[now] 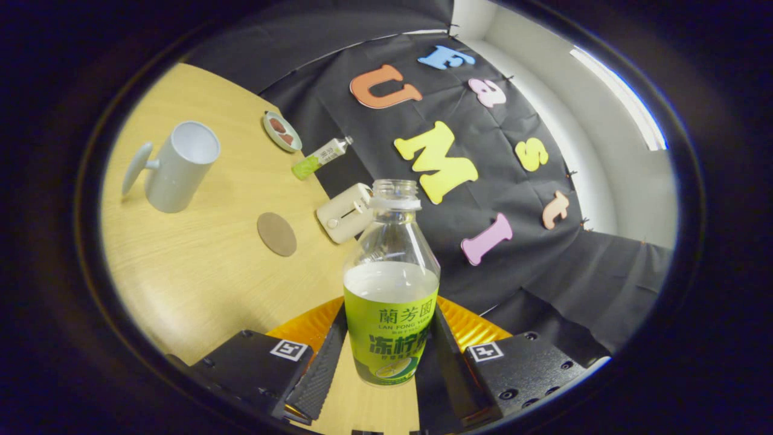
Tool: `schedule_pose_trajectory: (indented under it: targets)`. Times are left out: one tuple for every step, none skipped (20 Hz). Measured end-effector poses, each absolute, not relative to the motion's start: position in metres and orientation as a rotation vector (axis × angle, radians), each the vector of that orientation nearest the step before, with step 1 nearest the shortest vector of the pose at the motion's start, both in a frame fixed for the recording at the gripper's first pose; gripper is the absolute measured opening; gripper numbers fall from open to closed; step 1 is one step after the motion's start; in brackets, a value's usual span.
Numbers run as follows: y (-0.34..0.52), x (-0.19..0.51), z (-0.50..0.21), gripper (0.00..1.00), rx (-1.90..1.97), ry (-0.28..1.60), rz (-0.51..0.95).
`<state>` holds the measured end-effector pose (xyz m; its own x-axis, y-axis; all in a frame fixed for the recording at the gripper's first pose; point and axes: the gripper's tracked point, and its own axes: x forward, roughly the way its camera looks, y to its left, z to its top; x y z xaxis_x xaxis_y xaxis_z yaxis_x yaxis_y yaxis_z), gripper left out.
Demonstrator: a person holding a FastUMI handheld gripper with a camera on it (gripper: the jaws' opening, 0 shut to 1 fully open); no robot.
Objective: Take the bottle from table, then pour the juice into the cup, finally place the bottle on the coaster
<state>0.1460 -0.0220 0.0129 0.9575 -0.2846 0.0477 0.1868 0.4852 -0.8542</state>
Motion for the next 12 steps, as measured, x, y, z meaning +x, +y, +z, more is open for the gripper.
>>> schedule_pose_trajectory:
  targets:
    - [-0.017,0.147,0.014,0.82,-1.058,0.093,-0.292]
    - [-0.012,0.146,0.017,0.82,-1.088,0.066,-0.295]
    - [-0.007,0.146,0.018,0.82,-1.127,0.052,-0.295]
    - [-0.002,0.146,0.019,0.81,-1.162,0.039,-0.299]
    - [0.005,0.147,0.021,0.81,-1.194,0.024,-0.298]
    - [0.011,0.150,0.023,0.81,-1.229,0.013,-0.298]
    - [0.013,0.153,0.025,0.82,-1.262,0.008,-0.306]
    - [0.015,0.153,0.025,0.82,-1.291,0.003,-0.314]
    - [0.018,0.154,0.025,0.82,-1.319,0.006,-0.315]
    - [0.020,0.155,0.023,0.82,-1.346,0.016,-0.318]
    - [0.022,0.156,0.022,0.82,-1.368,0.021,-0.323]
    - [0.024,0.156,0.023,0.82,-1.390,0.026,-0.329]
